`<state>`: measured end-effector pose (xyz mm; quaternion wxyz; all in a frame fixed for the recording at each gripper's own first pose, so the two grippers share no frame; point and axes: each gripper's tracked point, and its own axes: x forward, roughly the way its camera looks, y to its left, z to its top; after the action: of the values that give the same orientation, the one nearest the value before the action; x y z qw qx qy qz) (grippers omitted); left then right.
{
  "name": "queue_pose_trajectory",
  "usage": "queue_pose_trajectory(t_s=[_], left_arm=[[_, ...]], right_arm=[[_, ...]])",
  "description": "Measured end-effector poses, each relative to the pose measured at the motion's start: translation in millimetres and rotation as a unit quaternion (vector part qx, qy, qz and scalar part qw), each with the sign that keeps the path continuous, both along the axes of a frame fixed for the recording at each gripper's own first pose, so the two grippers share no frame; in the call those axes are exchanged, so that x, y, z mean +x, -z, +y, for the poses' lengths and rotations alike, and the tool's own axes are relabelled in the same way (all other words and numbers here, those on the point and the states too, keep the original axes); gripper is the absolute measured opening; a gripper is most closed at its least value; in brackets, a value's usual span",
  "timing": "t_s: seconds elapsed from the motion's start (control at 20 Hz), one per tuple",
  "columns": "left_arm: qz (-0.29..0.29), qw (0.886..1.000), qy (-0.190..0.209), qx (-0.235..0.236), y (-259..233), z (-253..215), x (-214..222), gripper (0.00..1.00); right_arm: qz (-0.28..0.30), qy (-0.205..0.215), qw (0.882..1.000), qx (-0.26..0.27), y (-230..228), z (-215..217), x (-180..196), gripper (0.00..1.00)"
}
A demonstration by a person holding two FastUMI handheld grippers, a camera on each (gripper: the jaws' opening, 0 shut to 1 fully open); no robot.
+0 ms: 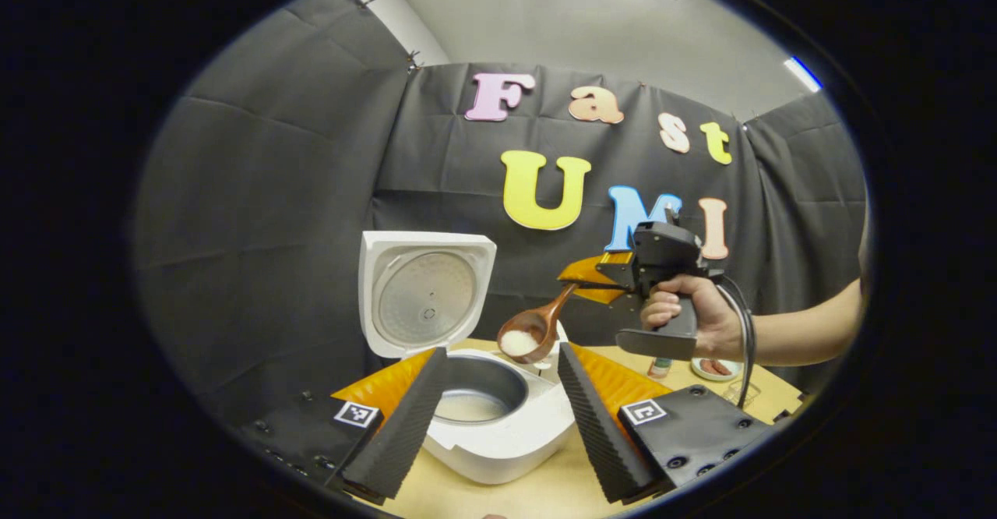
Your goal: Close the left gripper, press the button to open the rice cooker; take a wooden spoon from the chopstick holder with the right hand, scoop a spoonful of rice and pour it into the rice cooker, then put the wooden spoon back into the chopstick holder.
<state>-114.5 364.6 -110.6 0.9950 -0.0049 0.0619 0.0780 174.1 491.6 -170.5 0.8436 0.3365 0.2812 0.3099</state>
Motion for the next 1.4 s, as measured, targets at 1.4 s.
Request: queue_pose_trajectory(t_s=[1.4], left_arm=[[-0.001, 0.999, -0.035, 0.000, 4, 7, -29, 0.98]], right_arm=[[-0.309, -0.214, 0.894, -0.244, 3, 111, -74, 0.06]])
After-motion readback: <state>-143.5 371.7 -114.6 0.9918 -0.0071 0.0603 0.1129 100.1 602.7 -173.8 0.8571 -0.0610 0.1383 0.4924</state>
